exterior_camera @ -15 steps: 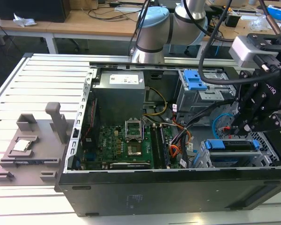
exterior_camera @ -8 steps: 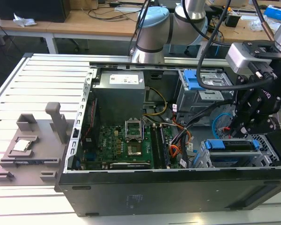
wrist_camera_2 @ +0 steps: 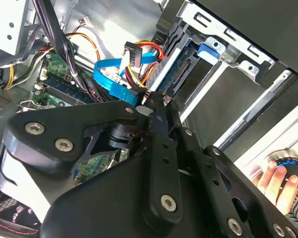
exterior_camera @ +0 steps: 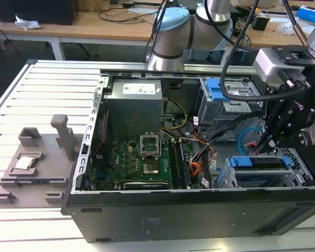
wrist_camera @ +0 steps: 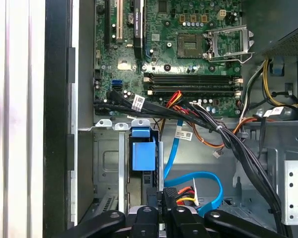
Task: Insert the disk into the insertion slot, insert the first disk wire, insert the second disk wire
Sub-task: 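Insert the first disk wire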
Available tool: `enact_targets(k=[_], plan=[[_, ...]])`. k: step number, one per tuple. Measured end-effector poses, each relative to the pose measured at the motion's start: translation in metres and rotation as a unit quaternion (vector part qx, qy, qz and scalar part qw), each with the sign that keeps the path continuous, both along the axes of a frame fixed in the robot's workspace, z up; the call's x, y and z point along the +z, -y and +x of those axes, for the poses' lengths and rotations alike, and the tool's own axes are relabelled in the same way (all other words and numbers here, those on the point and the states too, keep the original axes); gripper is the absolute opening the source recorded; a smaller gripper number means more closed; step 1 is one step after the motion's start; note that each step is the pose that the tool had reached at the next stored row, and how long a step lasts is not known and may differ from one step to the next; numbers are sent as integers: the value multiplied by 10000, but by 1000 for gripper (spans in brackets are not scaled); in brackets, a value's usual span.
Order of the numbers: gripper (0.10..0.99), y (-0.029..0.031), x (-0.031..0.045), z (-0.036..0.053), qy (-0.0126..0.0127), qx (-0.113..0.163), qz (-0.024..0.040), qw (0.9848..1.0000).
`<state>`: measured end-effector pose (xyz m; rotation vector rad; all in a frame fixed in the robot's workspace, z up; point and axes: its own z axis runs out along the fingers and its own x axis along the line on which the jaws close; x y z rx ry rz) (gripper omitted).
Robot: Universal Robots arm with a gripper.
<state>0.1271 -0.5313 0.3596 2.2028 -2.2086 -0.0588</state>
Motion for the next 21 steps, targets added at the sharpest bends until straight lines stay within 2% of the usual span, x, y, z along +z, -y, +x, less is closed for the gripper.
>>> enact_targets(k=[10, 11, 17, 21], plan=[[165, 16, 0, 0, 0, 0, -9, 10000], [165, 33, 0, 0, 0, 0, -9, 10000], [165, 225, 0, 0, 0, 0, -9, 10000], [165, 271, -1, 14, -1, 1, -9, 10000]])
